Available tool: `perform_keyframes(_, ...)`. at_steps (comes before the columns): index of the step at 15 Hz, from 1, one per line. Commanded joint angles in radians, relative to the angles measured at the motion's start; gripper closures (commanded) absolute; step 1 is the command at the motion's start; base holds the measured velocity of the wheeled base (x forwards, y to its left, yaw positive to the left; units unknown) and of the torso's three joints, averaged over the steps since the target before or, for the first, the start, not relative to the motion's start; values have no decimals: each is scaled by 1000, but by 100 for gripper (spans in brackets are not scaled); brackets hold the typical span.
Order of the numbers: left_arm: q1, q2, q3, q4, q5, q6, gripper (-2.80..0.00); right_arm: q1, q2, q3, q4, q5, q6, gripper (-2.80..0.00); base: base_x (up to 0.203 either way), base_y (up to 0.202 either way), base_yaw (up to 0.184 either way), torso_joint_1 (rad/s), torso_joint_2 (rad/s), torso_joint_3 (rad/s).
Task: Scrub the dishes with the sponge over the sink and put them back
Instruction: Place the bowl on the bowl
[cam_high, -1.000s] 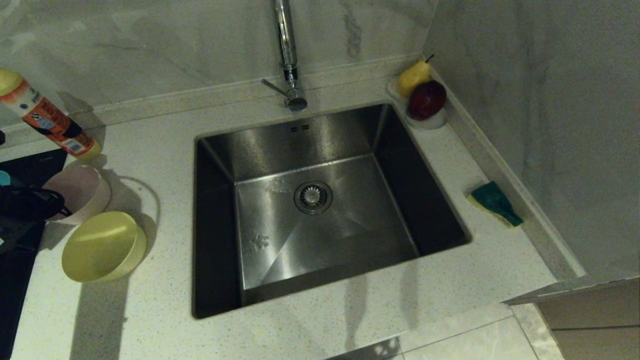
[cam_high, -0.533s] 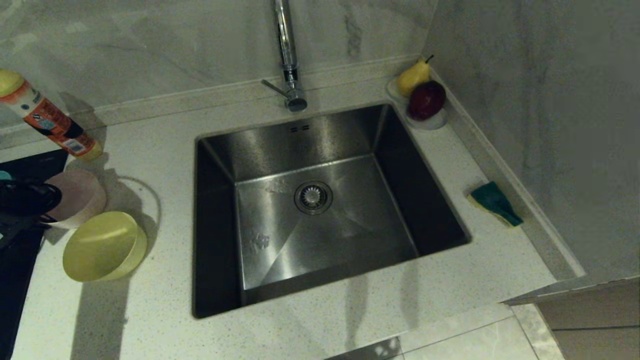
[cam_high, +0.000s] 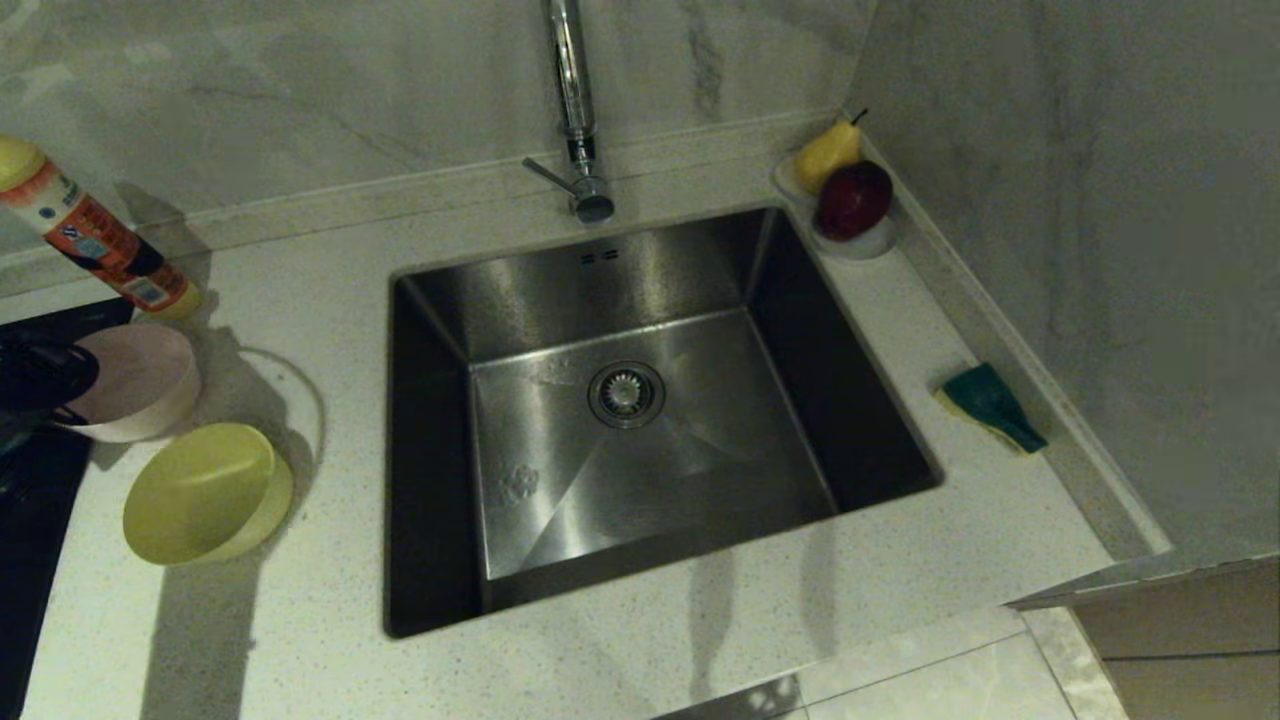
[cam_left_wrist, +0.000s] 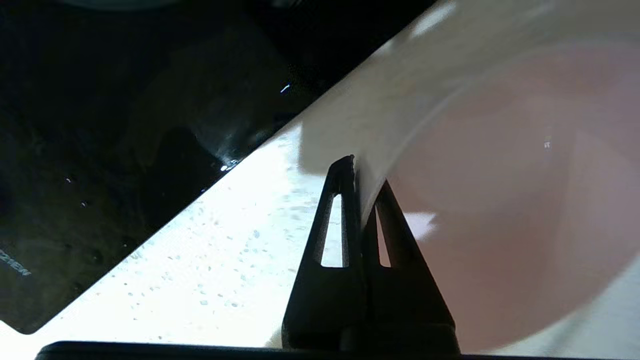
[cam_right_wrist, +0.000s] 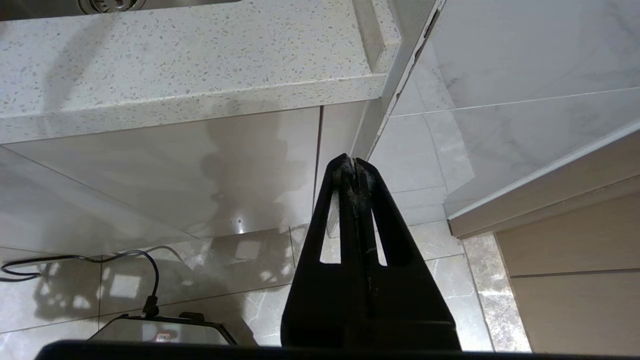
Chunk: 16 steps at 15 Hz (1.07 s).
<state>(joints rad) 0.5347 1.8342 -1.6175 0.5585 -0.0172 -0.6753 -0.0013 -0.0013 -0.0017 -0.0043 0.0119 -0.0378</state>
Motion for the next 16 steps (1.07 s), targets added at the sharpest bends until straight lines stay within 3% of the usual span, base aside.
perform_keyframes(1, 1, -84, -20, 11, -2, 4, 0, 0, 1, 0, 0, 0, -1, 0, 0, 0, 0, 0, 0, 0)
perform_keyframes(7, -22, -231, -41, 105, -21, 56, 0, 0, 1, 0, 0, 0, -1, 0, 0, 0, 0, 0, 0, 0)
perform_keyframes(9, -42, -251, -20, 204, -123, 83, 0, 0, 1, 0, 0, 0, -1, 0, 0, 0, 0, 0, 0, 0)
perform_keyframes(10, -47, -249, 7, 223, -143, 93, 0, 0, 1, 0, 0, 0, -1, 0, 0, 0, 0, 0, 0, 0)
perform_keyframes(16, -118, -254, 149, 222, -142, 164, 0, 0, 1, 0, 0, 0, -1, 0, 0, 0, 0, 0, 0, 0)
